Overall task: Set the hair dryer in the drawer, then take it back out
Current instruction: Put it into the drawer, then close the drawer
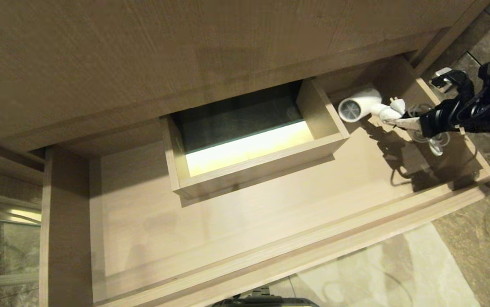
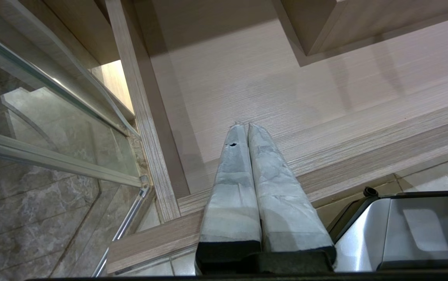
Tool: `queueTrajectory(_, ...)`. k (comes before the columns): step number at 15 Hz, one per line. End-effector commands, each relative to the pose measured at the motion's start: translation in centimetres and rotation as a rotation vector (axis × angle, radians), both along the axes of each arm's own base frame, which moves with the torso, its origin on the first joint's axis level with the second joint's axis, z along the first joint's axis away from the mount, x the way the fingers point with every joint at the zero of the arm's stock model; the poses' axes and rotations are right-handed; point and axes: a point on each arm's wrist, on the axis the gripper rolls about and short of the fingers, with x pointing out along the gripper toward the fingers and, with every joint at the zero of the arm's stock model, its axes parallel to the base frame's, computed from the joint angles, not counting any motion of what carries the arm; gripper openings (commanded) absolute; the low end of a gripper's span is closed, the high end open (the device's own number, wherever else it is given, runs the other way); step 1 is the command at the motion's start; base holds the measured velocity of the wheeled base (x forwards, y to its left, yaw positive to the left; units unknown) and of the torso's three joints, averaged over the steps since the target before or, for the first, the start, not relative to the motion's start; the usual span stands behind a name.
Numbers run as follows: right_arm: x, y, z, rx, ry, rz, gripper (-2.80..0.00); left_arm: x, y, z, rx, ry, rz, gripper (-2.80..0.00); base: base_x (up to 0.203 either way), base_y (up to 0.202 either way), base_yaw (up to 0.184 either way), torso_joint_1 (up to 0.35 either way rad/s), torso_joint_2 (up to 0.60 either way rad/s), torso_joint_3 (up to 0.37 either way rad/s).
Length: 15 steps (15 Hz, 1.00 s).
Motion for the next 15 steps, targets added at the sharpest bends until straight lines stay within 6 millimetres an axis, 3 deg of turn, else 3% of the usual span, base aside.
queueTrajectory(1, 0.3, 0.3, -1.0, 0.001, 0.026, 0.007, 0.0, 0.0, 0.0, 0.0, 0.0, 0.0, 0.0, -2.8, 0.0, 0.0, 0.0, 0.0, 0.0, 0.0)
queueTrajectory(4, -1.4, 0.5, 0.5, -0.003, 0.001, -0.001, 0.0, 0.0, 0.0, 0.0, 0.0, 0.001, 0.0, -2.8, 0.0, 0.0, 0.0, 0.0, 0.0, 0.0)
queueTrajectory(7, -5.5, 0.2, 3.7, 0.039, -0.014, -0.054, 0.0, 0.0, 0.0, 0.0, 0.0, 0.0, 0.0, -2.8, 0.0, 0.0, 0.0, 0.0, 0.0, 0.0)
queueTrajectory(8, -7.6, 0.1, 5.0, 0.052, -0.022, -0.075, -2.8, 0.0, 0.0, 0.0, 0.0, 0.0, 0.0, -2.8, 0.0, 0.0, 0.0, 0.0, 0.0, 0.0)
queueTrajectory(11, -14.5, 1.5, 6.8, 0.058, 0.009, -0.145, -2.8, 0.0, 0.0, 0.0, 0.0, 0.0, -0.001, -2.8, 0.0, 0.0, 0.0, 0.0, 0.0, 0.0)
queueTrajectory(13, -18.9, 2.6, 4.7, 0.052, 0.091, -0.215, -2.8, 0.0, 0.0, 0.0, 0.0, 0.0, 0.0, -2.8, 0.0, 0.0, 0.0, 0.0, 0.0, 0.0)
queueTrajectory(15, -23.9, 3.9, 0.7, 0.026, 0.241, -0.271, -2.8, 0.0, 0.0, 0.0, 0.0, 0.0, 0.0, -2.8, 0.0, 0.0, 0.0, 0.0, 0.0, 0.0)
